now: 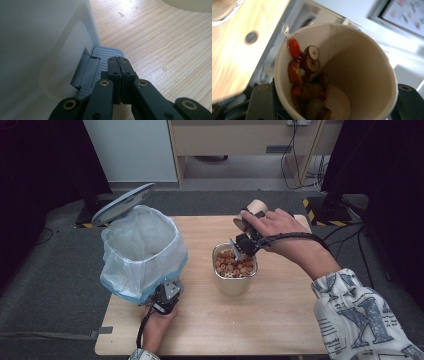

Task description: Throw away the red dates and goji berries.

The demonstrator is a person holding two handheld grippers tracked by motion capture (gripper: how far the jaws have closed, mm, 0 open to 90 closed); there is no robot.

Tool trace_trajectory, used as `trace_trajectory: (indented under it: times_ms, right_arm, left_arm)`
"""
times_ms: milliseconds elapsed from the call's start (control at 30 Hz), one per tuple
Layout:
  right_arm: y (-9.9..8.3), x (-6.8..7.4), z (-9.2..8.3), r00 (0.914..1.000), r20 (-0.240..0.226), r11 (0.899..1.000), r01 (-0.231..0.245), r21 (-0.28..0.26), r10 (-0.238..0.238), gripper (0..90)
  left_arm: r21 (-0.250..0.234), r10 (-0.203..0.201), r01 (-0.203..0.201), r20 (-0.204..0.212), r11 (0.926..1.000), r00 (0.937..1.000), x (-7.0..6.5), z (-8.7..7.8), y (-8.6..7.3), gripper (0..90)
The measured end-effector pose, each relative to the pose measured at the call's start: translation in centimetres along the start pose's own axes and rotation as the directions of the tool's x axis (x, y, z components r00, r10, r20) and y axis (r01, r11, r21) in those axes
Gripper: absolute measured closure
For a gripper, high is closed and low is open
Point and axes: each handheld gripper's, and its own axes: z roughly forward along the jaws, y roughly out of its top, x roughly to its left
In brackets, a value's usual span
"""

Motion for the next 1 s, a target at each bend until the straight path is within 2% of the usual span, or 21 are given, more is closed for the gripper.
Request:
trace_trajectory:
  times_ms: [33,133,300,500,633,667,700,733,767,800,833,900,1000]
  right_arm:
    - [0.2,0.3,0.0,0.9997,-0.003,1.000,0.023,0.006,-0.023,36.3]
    - [-0.1,-0.2,-0.1,0.9991,0.018,0.999,-0.038,0.000,0.038,36.3]
    - [-1.0,-0.8,-0.4,0.9952,0.034,0.996,-0.092,-0.003,0.092,36.4]
    - [-1.4,-1.2,-0.8,0.9944,0.047,0.996,-0.094,-0.007,0.095,36.4]
    - [-1.8,-1.7,-1.1,0.9907,0.064,0.993,-0.119,-0.005,0.120,36.6]
    - [-1.7,-1.7,-0.9,0.9890,0.077,0.992,-0.127,0.006,0.126,37.0]
    - [-1.2,-1.3,-0.5,0.9903,0.084,0.993,-0.113,0.020,0.111,37.2]
    - [-0.5,-0.6,-0.1,0.9941,0.054,0.995,-0.095,0.004,0.094,37.2]
    - [0.6,0.6,0.5,0.9988,-0.004,0.999,-0.049,-0.012,0.049,37.2]
    - [1.6,1.7,1.1,0.9991,-0.032,0.999,0.029,-0.015,-0.029,37.2]
    - [2.1,2.5,1.4,0.9980,-0.047,0.999,0.042,-0.015,-0.043,37.2]
    - [2.0,2.6,1.6,0.9988,-0.048,1.000,-0.010,-0.021,0.009,37.1]
    - [1.3,2.2,1.4,0.9985,-0.045,0.999,-0.032,-0.012,0.032,37.0]
  left_arm:
    - [0.000,0.000,0.000,0.000,1.0000,1.0000,0.0,0.0,0.0,88.1]
    - [0.000,0.000,0.000,0.001,1.0000,1.0000,0.0,0.0,0.0,88.1]
    - [0.000,-0.002,0.002,0.002,1.0000,1.0000,0.0,0.0,0.0,88.1]
    - [-0.001,-0.001,0.001,0.000,1.0000,1.0000,0.0,0.0,0.0,88.1]
    - [-0.001,-0.002,0.002,-0.001,1.0000,1.0000,0.0,0.0,0.0,88.1]
    - [-0.001,-0.002,0.002,-0.001,1.0000,1.0000,0.0,0.0,0.0,88.1]
    - [0.000,-0.001,0.001,-0.001,1.0000,1.0000,0.0,0.0,0.0,88.1]
    - [0.000,0.000,0.000,-0.001,1.0000,1.0000,0.0,0.0,0.0,88.1]
    - [0.000,-0.002,0.002,0.001,1.0000,1.0000,0.0,0.0,0.0,88.1]
    - [-0.004,-0.007,0.007,0.003,1.0000,1.0000,0.0,0.0,0.0,88.1]
    - [-0.004,-0.006,0.006,0.002,1.0000,1.0000,0.0,0.0,0.0,88.1]
    - [-0.004,-0.007,0.007,0.004,1.0000,1.0000,0.0,0.0,0.0,88.1]
    - [-0.001,-0.002,0.002,0.002,1.0000,1.0000,0.0,0.0,0.0,88.1]
